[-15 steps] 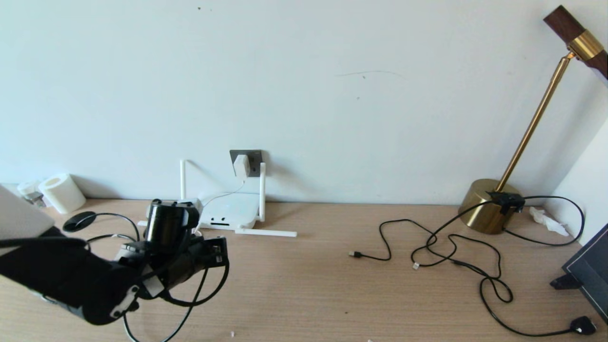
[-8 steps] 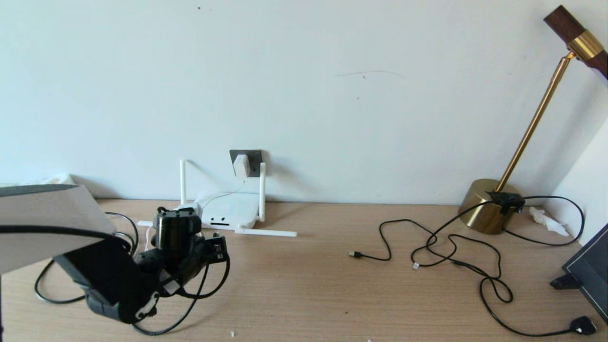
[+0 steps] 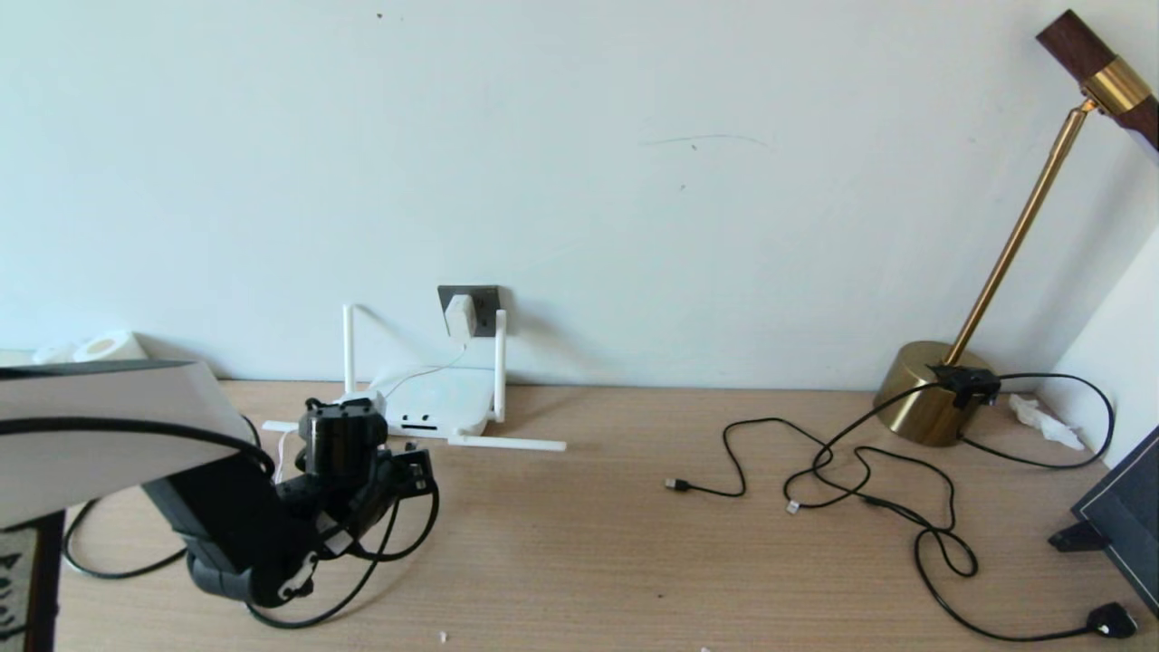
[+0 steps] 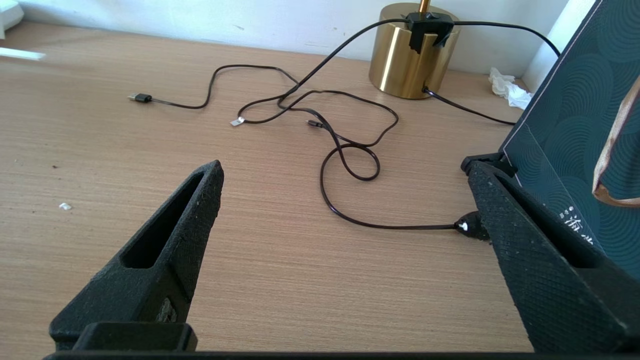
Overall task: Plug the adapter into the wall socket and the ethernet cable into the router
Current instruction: Align cable and router interface
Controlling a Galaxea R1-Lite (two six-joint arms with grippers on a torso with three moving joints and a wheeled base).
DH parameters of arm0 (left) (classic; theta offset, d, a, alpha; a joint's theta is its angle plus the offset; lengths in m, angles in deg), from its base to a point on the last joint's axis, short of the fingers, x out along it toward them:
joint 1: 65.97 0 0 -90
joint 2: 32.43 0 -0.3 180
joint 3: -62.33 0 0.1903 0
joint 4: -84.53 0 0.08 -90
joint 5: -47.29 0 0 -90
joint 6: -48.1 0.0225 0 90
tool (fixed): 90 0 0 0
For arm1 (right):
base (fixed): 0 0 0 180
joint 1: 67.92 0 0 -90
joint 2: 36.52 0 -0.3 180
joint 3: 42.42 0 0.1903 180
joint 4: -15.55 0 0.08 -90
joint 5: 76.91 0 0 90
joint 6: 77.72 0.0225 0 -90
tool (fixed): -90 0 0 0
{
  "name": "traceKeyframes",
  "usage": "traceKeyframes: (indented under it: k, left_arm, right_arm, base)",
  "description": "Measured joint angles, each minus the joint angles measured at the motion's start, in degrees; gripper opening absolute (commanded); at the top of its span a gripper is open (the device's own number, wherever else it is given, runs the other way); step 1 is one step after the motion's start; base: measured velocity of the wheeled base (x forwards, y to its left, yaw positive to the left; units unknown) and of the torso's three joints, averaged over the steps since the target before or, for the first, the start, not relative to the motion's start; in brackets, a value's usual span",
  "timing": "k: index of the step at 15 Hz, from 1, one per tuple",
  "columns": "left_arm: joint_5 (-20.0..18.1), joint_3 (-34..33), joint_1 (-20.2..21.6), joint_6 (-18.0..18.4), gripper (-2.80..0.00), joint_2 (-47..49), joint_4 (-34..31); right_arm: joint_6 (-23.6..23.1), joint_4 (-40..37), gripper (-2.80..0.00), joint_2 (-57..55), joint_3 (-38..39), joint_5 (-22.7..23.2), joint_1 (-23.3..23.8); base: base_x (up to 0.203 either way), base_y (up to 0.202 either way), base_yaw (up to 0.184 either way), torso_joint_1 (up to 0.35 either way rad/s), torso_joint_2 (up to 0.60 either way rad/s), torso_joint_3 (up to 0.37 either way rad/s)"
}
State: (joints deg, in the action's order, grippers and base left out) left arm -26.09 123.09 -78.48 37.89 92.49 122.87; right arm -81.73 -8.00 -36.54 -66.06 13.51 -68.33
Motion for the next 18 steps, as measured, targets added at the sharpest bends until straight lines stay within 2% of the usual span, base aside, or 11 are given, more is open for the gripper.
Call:
traceKeyframes:
  k: [10, 15, 18]
  left_arm:
    - [-0.05, 2.52, -0.24, 2.12, -2.80, 1.21, -0.03]
    - [0.06, 2.49, -0.24, 8.52, -2.80, 1.21, 0.00]
    - [-0.05, 2.46, -0.17, 11.03, -2.80, 1.32, -0.03]
  right_arm:
    - [0.05, 0.02, 0.00, 0.02, 0.00, -0.05, 0.00]
    - [0.02, 0.00, 0.00, 0.02, 0.01, -0.02, 0.00]
    - [0.05, 0.00, 0.00, 0.02, 0.02, -0.01, 0.00]
  base:
    - [0.000, 0.000, 0.000, 0.000, 0.00, 0.000]
    - [0.000, 0.000, 0.000, 0.000, 0.00, 0.000]
    - [0.000, 0.000, 0.000, 0.000, 0.00, 0.000]
